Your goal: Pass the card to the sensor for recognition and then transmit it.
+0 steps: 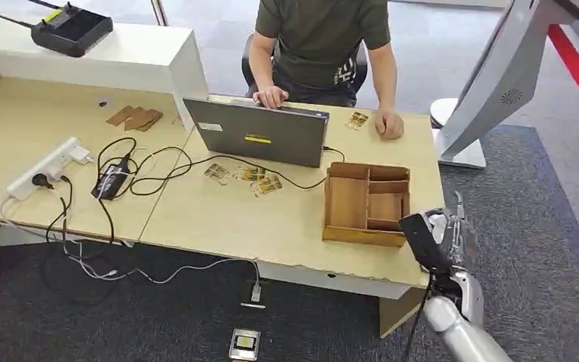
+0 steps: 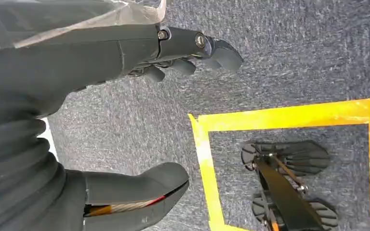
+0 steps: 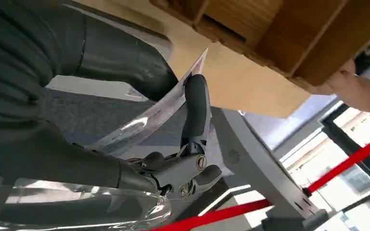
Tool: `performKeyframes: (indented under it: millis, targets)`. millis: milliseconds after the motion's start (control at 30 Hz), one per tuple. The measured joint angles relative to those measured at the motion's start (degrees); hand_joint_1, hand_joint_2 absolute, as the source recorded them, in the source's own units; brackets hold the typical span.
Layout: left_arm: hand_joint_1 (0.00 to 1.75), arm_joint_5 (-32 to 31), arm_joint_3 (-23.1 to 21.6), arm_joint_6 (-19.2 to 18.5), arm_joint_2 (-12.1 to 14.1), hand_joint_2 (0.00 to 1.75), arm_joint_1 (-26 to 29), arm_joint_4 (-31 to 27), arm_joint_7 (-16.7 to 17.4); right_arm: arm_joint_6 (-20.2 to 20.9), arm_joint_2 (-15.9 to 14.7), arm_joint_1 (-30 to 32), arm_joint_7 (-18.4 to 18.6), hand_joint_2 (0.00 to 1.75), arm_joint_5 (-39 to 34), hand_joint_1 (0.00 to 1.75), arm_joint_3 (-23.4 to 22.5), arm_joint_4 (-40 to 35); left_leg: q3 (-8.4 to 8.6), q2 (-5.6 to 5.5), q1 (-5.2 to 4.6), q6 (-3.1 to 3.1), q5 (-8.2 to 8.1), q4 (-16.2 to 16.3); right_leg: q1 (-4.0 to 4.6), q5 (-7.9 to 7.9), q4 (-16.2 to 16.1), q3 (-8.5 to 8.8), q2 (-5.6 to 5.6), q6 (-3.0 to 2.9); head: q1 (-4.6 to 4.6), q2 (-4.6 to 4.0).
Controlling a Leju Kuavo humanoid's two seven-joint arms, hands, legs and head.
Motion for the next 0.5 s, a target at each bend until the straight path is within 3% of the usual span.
performKeyframes:
  millis: [267, 500]
  targets:
    - [0.00, -0.09, 0.00, 0.04, 0.04, 1.75, 0.04, 0.00, 0.52, 9.51, -1.44, 2.74, 3.35, 1.75, -1.77, 1.75, -0.81, -0.15, 0.00, 0.01, 0.00, 0.00, 0.00, 0.00, 0.00, 0.00, 0.01, 0.00, 0.00, 0.00, 0.00, 0.00]
    - [0.00, 0.46, 0.00, 0.15, 0.02, 1.75, 0.23, 0.00, 0.42, 12.33, -1.73, 3.21, 4.57, 1.75, -2.32, 1.75, -0.79, -0.09, -0.01, 0.01, 0.00, 0.00, 0.00, 0.00, 0.00, 0.00, 0.01, 0.00, 0.00, 0.00, 0.00, 0.00]
